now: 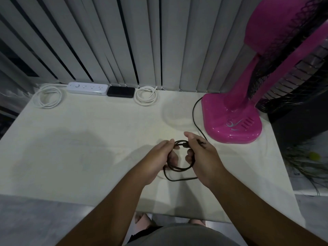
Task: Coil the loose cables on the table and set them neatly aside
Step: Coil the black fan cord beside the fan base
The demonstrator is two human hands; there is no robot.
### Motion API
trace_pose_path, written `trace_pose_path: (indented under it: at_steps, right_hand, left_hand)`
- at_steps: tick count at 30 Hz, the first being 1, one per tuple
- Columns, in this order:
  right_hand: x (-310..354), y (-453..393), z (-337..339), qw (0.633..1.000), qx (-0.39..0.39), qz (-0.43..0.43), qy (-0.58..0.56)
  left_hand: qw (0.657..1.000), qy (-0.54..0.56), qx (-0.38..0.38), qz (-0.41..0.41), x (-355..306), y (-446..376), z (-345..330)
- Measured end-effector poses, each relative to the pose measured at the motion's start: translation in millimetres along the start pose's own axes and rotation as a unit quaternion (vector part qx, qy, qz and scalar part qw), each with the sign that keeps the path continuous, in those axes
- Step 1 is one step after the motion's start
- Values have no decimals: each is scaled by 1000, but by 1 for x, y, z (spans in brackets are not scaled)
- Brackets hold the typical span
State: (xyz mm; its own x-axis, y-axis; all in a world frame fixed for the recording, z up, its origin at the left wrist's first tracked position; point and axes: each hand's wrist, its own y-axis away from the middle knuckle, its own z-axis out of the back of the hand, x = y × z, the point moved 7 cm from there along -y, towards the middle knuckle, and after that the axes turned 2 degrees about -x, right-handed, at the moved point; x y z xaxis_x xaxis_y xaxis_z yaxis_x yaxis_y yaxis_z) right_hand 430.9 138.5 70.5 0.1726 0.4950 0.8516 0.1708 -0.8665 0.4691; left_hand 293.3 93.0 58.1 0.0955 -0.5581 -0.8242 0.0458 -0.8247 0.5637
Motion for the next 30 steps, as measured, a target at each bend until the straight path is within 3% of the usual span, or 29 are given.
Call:
trace_pose_path:
  at_steps: [3,7,12,17,22,26,28,30]
  right_hand:
    - [-2,1,1,999,-11,-1,-52]
    - [-6,1,8,995,-33,-18,-89]
    - [-12,3,20,999,-5,-29,-41]
    - [-13,2,32,996,25,-40,71]
    - [6,-6,26,985,105,-34,132]
    - [17,-16,28,975,108,3,193]
    - [19,-19,32,982,104,5,155]
    - [17,-22,39,996,80,-23,40]
  left_hand:
    - [998,36,47,22,5,6,-11]
    - [978,203,56,2,4,11,-13]
    - [975,222,-24,-5,1,1,-10]
    - [987,138,-79,12,-5,-10,-11]
    - [997,13,-63,50,-16,-16,-33]
    - [998,41,-52,14,-20,-19,-48]
    - [997,57,-45,-5,-16,-20,-51]
    - [998,38,-41,12,-5,-20,-51]
